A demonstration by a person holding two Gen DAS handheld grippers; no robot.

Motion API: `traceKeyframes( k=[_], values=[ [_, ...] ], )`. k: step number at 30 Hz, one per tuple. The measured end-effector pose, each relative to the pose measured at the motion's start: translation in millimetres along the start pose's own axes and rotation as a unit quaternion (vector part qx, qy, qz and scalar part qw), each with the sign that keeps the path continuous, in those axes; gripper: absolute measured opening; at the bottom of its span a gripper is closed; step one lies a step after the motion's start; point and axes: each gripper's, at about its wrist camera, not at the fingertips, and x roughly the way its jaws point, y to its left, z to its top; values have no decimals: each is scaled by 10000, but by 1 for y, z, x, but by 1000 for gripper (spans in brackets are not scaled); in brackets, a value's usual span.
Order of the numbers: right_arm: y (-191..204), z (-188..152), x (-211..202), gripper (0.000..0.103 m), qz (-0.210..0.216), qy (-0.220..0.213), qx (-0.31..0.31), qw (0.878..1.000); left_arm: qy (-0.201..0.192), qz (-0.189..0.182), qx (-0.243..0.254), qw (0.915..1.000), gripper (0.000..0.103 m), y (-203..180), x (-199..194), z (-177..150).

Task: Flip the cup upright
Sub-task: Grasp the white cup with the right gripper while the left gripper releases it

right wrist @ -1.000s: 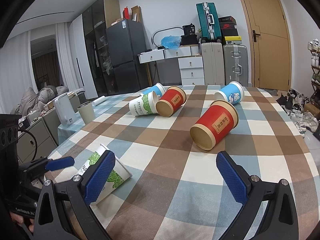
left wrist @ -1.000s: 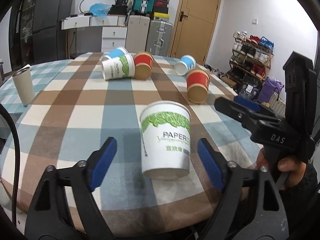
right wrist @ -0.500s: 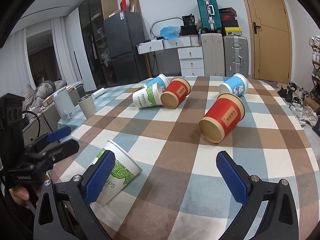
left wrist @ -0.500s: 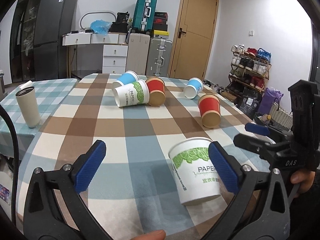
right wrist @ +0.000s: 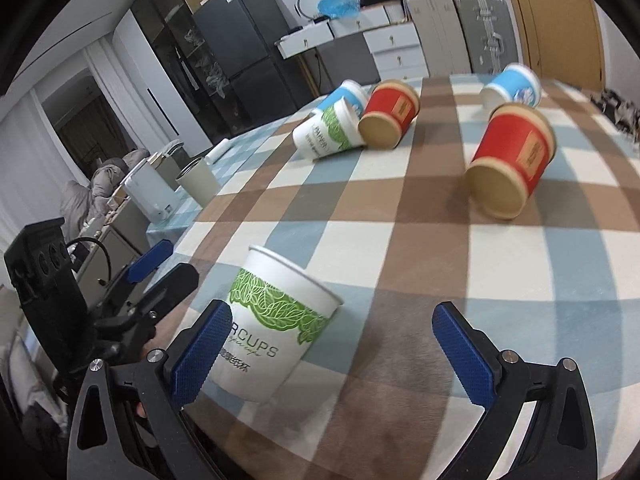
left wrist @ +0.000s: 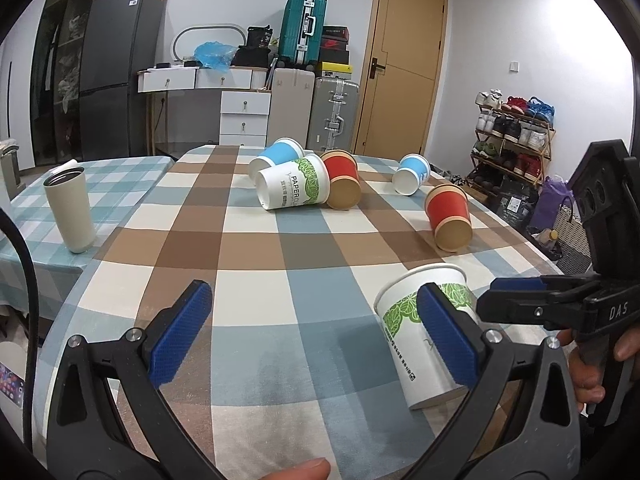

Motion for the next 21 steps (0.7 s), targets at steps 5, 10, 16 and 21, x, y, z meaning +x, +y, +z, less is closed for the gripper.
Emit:
traceKeyframes(
  k=[5,10,16,21],
  values=[
    [4,7,22,102,333,342,318,9984,35,77,11,10000,102,4,2,-2],
    [7,15,39,95,600,585,568,9949,118,150,6,9998,102,9,4,-3],
    [4,22,55,78,899,919,931,9873,207,157,-53,9996,102,14,7,-5],
    [5,23,44,74,987,807,911,9876,281,43,-102,9995,102,14,10,-5]
  ],
)
